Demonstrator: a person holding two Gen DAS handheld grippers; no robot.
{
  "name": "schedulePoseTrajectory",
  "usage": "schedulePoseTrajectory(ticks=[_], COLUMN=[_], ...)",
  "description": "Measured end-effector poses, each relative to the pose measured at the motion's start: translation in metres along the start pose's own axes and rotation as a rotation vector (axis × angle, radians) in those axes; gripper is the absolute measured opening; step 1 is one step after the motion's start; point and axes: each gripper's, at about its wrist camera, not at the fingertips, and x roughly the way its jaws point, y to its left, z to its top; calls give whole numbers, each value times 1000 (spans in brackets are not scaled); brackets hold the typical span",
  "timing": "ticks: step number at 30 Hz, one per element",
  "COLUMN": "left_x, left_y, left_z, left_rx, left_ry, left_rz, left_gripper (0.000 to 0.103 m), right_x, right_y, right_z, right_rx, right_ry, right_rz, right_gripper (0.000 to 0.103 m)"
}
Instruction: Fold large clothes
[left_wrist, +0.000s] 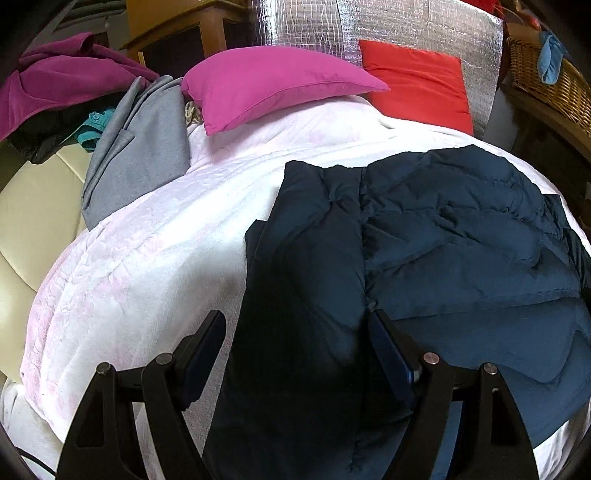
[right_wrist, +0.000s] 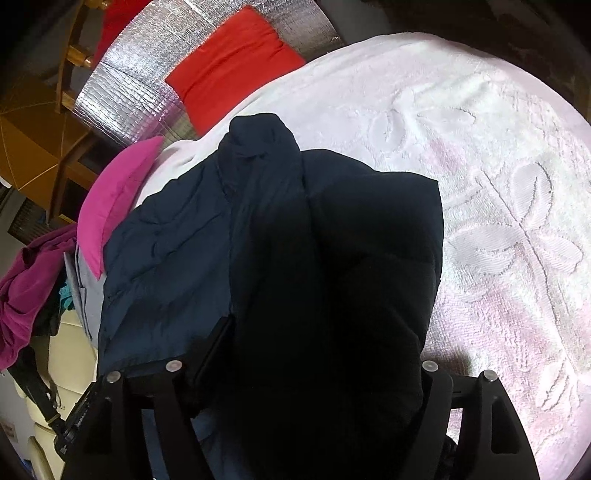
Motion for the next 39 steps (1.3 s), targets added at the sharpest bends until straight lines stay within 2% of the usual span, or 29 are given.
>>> schedulePoseTrajectory(ticks=[6,9,11,15,17,20,23,25,27,30,35,39], left_x=[-1,-3,-5,-5,2,18,34,41,42,39,35,36], left_y=[1,9,20,59,78,98,100,93,85,76,72,62], left_z=[0,0,1,-3,-9,-20,-30,-33,-33,-33,-29,-24], left_rx=[4,-19,-66,-231,-320,-443,-507,-506,-482,-458,-470,-452], left_ry=[8,31,43,90,124,187,258,298,302,281,225,203], left_rz=[5,-29,-90,-306,-390,-481,-549,-556,-544,-523,-527,-504], left_gripper=[80,80,80,85,86,87,87,88,91,92,91,84], right_x=[0,-1,-1,-2,-2,-2,-2,-2,-2,-2,-3,-2], right_y=[-2,-4,-4,-7,-9,-11,-13,-14,-13,-12,-9,-5], right_z=[0,0,-1,-2,-2,-2,-2,-3,-4,-4,-7,-8], right_rx=[-2,1,2,-1,-3,-4,-3,-1,-7,-22,-34,-49], right_ry=[8,11,11,11,11,10,9,8,7,4,1,-2], right_rz=[3,7,8,17,23,33,42,47,48,42,30,13], right_gripper=[78,78,78,79,79,80,80,81,82,83,83,83])
